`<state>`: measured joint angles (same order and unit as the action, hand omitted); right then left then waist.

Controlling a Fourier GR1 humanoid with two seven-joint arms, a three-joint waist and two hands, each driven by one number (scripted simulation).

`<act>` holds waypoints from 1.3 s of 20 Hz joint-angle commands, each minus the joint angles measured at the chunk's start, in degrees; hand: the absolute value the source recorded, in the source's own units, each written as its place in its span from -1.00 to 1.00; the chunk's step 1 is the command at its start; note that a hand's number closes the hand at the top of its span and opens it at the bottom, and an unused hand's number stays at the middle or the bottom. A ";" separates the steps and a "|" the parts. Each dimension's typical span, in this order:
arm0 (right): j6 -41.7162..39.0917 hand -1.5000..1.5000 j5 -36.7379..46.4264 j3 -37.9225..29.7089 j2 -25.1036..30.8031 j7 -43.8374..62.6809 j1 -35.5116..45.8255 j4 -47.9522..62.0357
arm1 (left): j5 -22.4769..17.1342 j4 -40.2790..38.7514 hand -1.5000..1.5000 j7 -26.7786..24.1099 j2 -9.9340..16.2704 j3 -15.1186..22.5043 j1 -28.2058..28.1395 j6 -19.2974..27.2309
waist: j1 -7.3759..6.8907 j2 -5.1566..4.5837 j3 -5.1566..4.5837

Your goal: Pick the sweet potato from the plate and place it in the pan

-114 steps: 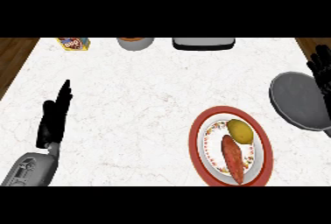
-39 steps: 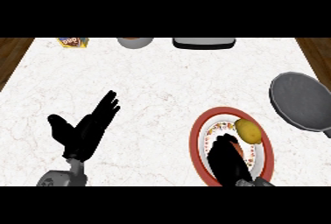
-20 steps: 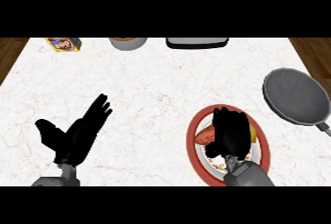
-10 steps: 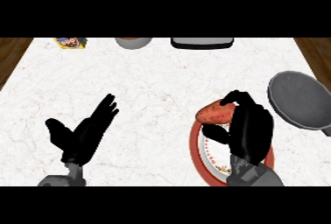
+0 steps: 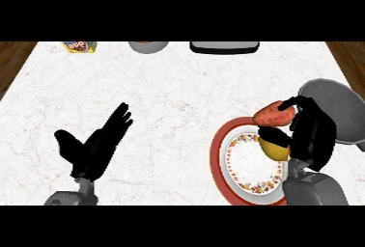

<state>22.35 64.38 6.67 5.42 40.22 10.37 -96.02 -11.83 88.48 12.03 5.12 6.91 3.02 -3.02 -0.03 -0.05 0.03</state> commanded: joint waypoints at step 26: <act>30.88 1.00 -28.70 -34.28 24.15 -52.16 25.90 71.00 | -0.38 0.81 0.00 3.58 -0.34 -1.75 4.27 -1.01 | -2.50 -1.09 0.30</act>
<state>51.71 38.43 -24.88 27.28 -5.32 33.25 -31.69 -11.72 89.58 14.30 4.56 6.08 5.01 -4.15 -1.96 -0.90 0.26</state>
